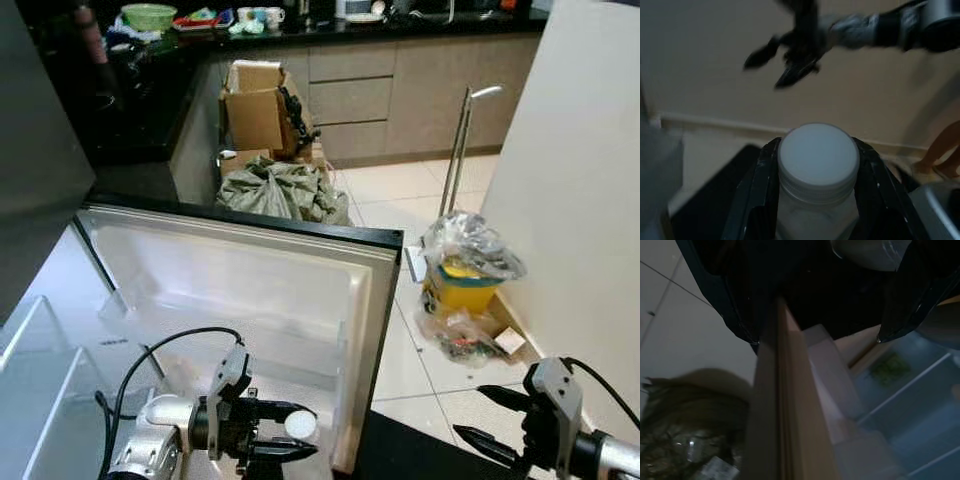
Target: Restocking fridge
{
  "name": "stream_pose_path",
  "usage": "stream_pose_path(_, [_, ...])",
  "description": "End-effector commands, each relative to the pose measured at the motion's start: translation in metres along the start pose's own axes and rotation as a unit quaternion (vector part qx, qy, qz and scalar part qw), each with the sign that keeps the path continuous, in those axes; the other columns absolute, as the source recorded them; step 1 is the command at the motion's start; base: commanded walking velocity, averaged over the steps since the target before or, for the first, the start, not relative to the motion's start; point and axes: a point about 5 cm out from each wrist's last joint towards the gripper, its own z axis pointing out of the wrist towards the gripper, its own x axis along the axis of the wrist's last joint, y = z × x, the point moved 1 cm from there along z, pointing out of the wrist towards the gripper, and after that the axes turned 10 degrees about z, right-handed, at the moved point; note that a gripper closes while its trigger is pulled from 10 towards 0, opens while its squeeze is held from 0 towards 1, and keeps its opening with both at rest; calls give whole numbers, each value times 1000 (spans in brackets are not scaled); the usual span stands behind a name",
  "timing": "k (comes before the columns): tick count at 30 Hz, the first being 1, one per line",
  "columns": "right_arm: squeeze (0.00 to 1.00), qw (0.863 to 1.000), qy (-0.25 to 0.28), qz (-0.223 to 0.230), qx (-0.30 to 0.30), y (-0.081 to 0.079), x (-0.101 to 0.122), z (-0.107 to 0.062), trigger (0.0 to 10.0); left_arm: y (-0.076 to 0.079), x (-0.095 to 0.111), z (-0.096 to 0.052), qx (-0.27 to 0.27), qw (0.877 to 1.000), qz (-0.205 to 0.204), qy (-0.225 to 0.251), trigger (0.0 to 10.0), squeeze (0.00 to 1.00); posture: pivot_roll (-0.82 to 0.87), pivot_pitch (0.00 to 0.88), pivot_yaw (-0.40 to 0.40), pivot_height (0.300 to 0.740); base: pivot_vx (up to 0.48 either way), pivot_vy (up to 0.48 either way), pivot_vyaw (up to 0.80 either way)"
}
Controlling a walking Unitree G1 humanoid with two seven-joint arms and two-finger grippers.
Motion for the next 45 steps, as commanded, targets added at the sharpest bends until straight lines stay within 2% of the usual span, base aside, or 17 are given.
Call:
stream_pose_path(1, [0,1000,-6,1,11,-3,1,-1,10000,-2,14,-1,-8,1000,17,18,10000,0,-164,13,48,740,0,0,0])
stream_pose_path(6, [0,999,4,-6,33,-11,12,-5,10000,-8,40,0,-17,997,41,64,10000,0,-173,13,52,740,0,0,0])
stream_pose_path(7, [0,999,4,-6,33,-11,12,-5,10000,-8,40,0,-17,997,41,64,10000,0,-173,13,52,740,0,0,0])
stream_pose_path(8, [0,998,15,-14,61,-22,24,-8,10000,-8,44,-1,-24,997,46,63,10000,0,-179,12,58,740,0,0,0])
stream_pose_path(10, [0,996,23,-19,84,-31,33,-11,10000,-7,46,-1,-31,997,47,58,10000,0,-181,12,60,740,0,0,0])
stream_pose_path(16, [0,993,17,-27,113,-43,41,-16,10000,-5,49,-1,-39,996,43,61,10000,0,-184,13,62,740,0,0,0])
stream_pose_path(20, [0,990,9,-38,137,-58,50,-22,10000,-5,54,-4,-42,996,44,59,10000,0,-190,14,64,740,0,0,0])
stream_pose_path(28, [0,990,-20,-21,137,-65,44,-26,10000,-7,66,-6,-46,995,65,65,10000,0,-194,16,59,740,0,0,0])
stream_pose_path(36, [0,990,-38,-1,138,-70,33,-22,10000,-14,81,-5,-45,991,91,84,10000,0,-199,13,60,740,0,0,0])
stream_pose_path(45, [0,989,-44,4,142,-73,31,-15,10000,-20,99,8,-60,984,123,117,10000,0,-210,1,64,740,0,0,0])
